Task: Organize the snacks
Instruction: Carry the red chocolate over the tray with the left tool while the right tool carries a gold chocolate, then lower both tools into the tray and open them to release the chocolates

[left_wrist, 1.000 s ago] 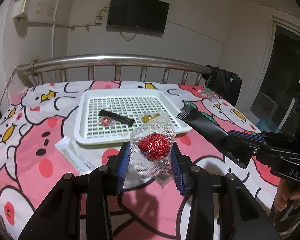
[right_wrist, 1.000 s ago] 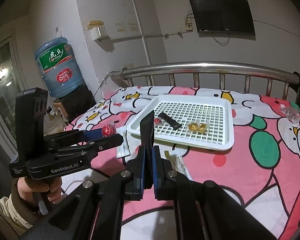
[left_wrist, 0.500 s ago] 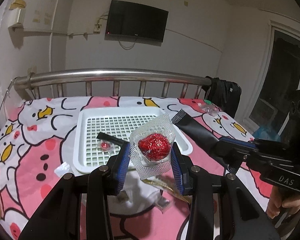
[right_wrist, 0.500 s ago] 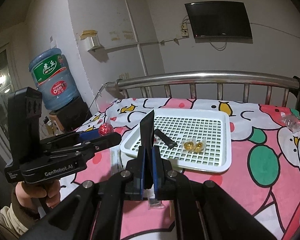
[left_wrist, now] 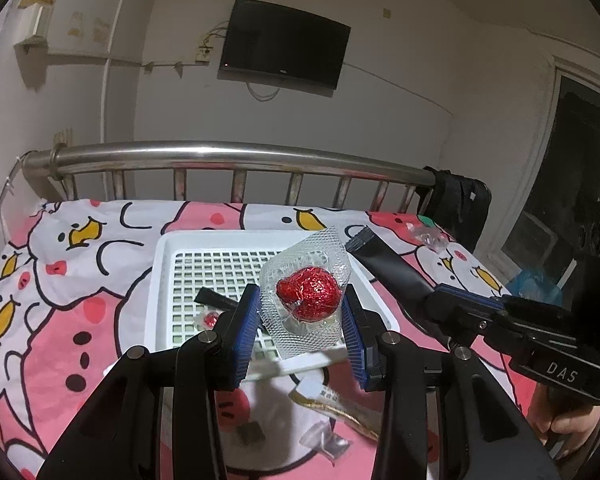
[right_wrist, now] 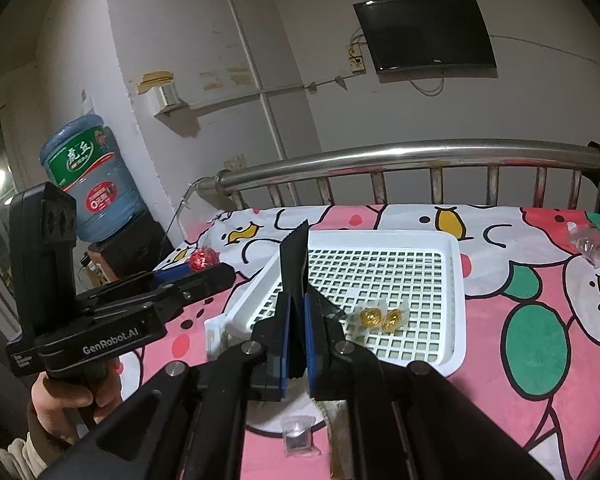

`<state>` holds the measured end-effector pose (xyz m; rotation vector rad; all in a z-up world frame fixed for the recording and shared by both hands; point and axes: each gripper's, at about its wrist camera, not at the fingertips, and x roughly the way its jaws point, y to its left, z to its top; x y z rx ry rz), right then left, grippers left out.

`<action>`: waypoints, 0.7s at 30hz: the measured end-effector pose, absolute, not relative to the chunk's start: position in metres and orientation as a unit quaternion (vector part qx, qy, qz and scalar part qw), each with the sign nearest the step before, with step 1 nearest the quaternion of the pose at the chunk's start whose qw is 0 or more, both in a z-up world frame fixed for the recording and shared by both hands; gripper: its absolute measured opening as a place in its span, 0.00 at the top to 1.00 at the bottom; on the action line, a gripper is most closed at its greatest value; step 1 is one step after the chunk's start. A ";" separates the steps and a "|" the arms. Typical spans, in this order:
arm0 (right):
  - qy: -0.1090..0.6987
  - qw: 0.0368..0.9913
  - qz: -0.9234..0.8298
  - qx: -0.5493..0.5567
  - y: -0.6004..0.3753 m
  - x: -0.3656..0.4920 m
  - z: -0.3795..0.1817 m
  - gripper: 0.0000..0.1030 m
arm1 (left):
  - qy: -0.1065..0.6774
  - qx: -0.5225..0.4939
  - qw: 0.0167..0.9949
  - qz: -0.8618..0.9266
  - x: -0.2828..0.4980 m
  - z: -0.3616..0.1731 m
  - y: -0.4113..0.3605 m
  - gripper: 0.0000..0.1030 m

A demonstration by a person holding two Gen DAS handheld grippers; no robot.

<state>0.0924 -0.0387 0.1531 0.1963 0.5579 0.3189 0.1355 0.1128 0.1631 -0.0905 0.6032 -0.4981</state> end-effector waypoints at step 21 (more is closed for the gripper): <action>0.308 0.932 0.131 0.141 -0.053 0.170 0.122 0.92 | 0.336 -0.064 0.921 -0.188 0.212 0.124 0.120 0.64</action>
